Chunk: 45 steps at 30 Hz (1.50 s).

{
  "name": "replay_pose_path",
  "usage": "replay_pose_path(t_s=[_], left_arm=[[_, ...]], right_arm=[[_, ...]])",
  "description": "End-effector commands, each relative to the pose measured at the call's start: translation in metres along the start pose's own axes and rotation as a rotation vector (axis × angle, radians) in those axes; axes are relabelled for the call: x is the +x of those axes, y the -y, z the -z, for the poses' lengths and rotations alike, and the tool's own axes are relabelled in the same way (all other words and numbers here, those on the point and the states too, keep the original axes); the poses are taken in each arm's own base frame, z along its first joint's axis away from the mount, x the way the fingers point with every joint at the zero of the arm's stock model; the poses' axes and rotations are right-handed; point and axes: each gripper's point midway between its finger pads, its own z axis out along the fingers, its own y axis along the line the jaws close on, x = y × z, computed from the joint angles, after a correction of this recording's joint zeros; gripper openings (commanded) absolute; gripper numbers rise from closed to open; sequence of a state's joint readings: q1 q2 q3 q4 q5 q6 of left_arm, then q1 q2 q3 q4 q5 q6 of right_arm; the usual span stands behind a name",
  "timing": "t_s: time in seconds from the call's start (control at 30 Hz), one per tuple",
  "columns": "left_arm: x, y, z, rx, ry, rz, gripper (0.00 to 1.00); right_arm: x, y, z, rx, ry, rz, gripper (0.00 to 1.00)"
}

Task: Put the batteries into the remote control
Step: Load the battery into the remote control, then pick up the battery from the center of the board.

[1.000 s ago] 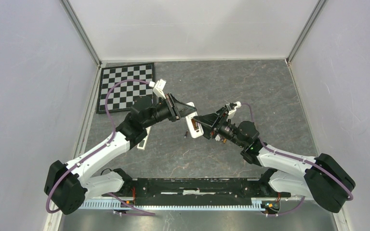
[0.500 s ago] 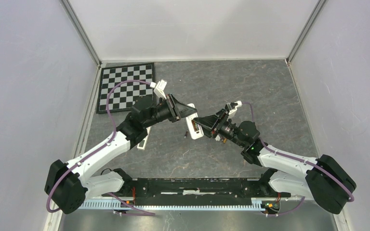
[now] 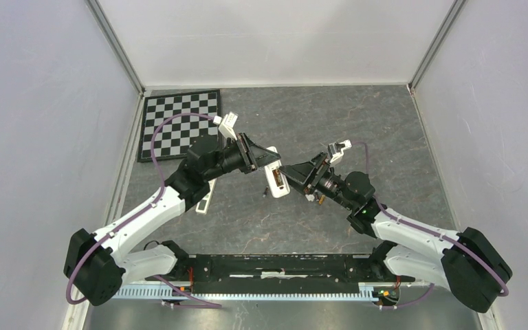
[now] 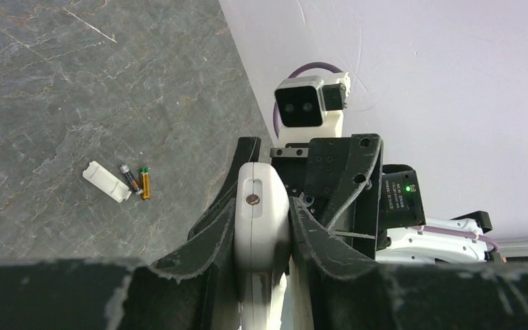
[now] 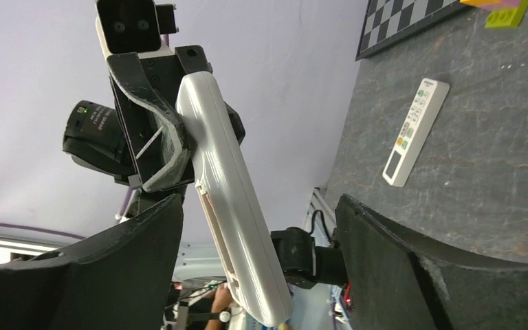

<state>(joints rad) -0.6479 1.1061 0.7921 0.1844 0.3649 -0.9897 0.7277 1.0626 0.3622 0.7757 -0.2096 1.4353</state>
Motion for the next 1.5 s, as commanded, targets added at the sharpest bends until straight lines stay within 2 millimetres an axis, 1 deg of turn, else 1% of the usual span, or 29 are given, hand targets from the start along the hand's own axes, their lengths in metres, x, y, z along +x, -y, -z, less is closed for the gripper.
replay_pose_path(t_s=[0.0, 0.07, 0.17, 0.27, 0.47, 0.53, 0.57, 0.6, 0.67, 0.77, 0.8, 0.87, 0.97, 1.03, 1.07, 1.1, 1.2, 1.3, 1.37, 1.47], left_arm=[[-0.017, 0.020, 0.002, 0.046, 0.043, -0.051, 0.02], [-0.017, 0.020, 0.002, 0.046, 0.041, -0.051, 0.02], [-0.016, 0.019, 0.003, 0.046, 0.039, -0.050, 0.02], [-0.015, 0.019, 0.002, 0.048, 0.033, -0.048, 0.02], [-0.014, 0.022, 0.005, 0.055, 0.031, -0.052, 0.02], [-0.014, 0.022, 0.005, 0.056, 0.031, -0.053, 0.02], [-0.014, 0.021, 0.006, 0.053, 0.030, -0.054, 0.02], [-0.014, 0.021, 0.006, 0.053, 0.031, -0.056, 0.02], [-0.014, 0.020, 0.007, 0.049, 0.030, -0.060, 0.02], [-0.015, 0.019, 0.007, 0.041, 0.034, -0.065, 0.02], [-0.015, 0.017, 0.008, 0.031, 0.035, -0.067, 0.02], [-0.016, 0.013, 0.009, 0.014, 0.038, -0.078, 0.02], [-0.015, 0.001, 0.012, -0.040, 0.038, -0.126, 0.02], [-0.015, -0.013, 0.016, -0.105, 0.035, -0.187, 0.02], [-0.013, -0.024, 0.020, -0.156, 0.025, -0.206, 0.02], [-0.013, -0.031, 0.023, -0.186, 0.028, -0.224, 0.02], [-0.014, -0.038, 0.030, -0.226, 0.031, -0.267, 0.02], [-0.017, -0.039, 0.036, -0.246, 0.043, -0.298, 0.02], [-0.022, -0.045, 0.042, -0.299, 0.064, -0.313, 0.02], [-0.034, -0.064, 0.059, -0.449, 0.111, -0.328, 0.02]], right_arm=[[-0.002, -0.018, -0.004, -0.060, -0.016, 0.169, 0.85], [0.002, -0.015, -0.004, -0.060, -0.041, 0.192, 0.82], [0.007, -0.014, -0.005, -0.075, -0.071, 0.209, 0.75], [0.009, -0.006, -0.006, -0.051, -0.083, 0.209, 0.67], [0.005, 0.020, -0.008, 0.064, -0.067, 0.221, 0.51], [0.003, 0.035, -0.007, 0.139, -0.063, 0.235, 0.47], [0.000, 0.043, -0.007, 0.189, -0.060, 0.242, 0.47], [-0.001, 0.051, -0.006, 0.234, -0.062, 0.243, 0.47], [-0.003, 0.062, -0.004, 0.276, -0.059, 0.257, 0.47], [-0.005, 0.067, -0.001, 0.303, -0.055, 0.285, 0.47], [-0.007, 0.066, -0.001, 0.305, -0.045, 0.299, 0.48], [-0.012, 0.057, 0.000, 0.280, -0.023, 0.337, 0.54], [-0.019, 0.032, 0.002, 0.195, 0.009, 0.425, 0.75], [-0.022, 0.016, 0.004, 0.147, 0.023, 0.480, 0.84], [-0.023, 0.009, 0.005, 0.129, 0.026, 0.503, 0.86], [-0.023, 0.005, 0.005, 0.119, 0.025, 0.523, 0.87], [-0.023, -0.001, 0.008, 0.111, 0.015, 0.574, 0.87], [-0.022, 0.004, 0.009, 0.123, -0.015, 0.638, 0.86], [-0.025, 0.018, 0.009, 0.193, -0.031, 0.677, 0.82], [-0.032, 0.051, 0.011, 0.365, -0.062, 0.711, 0.75]])
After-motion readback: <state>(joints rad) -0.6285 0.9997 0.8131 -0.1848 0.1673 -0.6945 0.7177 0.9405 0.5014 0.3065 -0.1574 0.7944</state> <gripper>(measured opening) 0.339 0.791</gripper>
